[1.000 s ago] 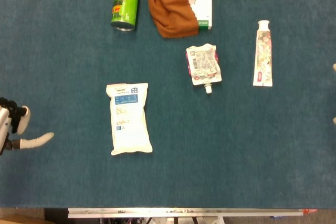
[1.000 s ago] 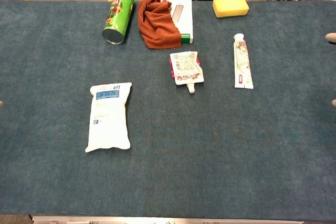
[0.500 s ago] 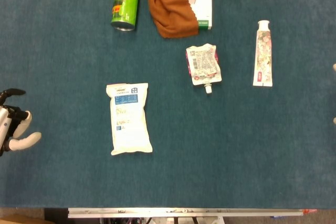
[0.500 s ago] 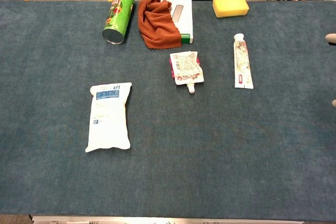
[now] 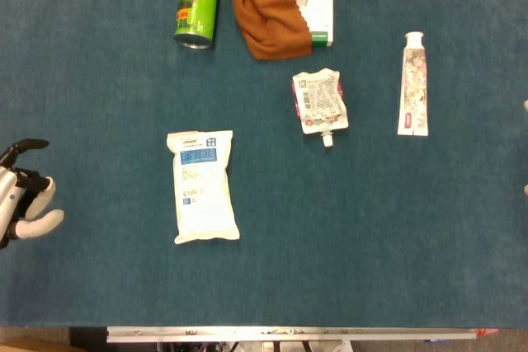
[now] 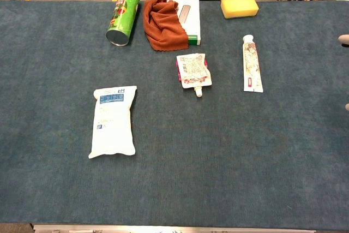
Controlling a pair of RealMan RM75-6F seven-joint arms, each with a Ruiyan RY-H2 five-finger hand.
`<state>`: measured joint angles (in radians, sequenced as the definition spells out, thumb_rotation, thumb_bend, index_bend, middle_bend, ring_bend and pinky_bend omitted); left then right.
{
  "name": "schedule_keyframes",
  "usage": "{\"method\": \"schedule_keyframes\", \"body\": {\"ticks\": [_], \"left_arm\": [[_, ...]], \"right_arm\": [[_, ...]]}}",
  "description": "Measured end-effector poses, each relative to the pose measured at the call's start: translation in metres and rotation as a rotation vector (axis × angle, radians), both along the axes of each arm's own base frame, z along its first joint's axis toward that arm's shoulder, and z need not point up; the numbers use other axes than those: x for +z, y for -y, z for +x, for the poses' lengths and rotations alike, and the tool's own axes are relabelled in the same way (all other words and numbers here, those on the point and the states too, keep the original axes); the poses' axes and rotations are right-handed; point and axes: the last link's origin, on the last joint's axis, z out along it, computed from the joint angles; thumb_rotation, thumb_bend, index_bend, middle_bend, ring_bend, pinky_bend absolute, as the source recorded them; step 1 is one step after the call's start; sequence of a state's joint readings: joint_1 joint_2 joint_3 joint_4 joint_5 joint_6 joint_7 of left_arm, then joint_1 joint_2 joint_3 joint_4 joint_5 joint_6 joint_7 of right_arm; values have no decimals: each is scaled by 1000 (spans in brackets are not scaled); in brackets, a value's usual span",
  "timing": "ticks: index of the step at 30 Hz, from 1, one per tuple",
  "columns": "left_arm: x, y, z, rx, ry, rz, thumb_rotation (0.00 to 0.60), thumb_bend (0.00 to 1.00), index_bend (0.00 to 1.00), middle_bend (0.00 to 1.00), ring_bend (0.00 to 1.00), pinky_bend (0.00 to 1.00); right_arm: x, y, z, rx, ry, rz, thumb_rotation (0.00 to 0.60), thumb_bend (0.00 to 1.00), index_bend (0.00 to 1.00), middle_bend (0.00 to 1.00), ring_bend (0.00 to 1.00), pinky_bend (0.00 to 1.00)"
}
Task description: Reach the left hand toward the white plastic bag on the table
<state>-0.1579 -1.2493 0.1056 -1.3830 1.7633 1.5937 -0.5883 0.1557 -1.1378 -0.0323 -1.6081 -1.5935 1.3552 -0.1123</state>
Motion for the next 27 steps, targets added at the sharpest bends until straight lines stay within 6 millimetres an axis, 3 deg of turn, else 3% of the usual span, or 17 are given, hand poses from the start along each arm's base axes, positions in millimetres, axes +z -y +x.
{"method": "schedule_keyframes", "body": {"ticks": [11, 27], "left_arm": [[-10, -5, 20, 9, 300, -130, 0, 0, 1000, 1000, 910, 225], [-50, -25, 72, 160, 901, -731, 0, 0, 1000, 1000, 921, 225]], "right_arm": [[-2, 1, -1, -6, -6, 4, 600, 0, 36, 165, 64, 61], [-1, 2, -2, -9, -4, 5, 600, 0, 37, 169, 70, 62]]}}
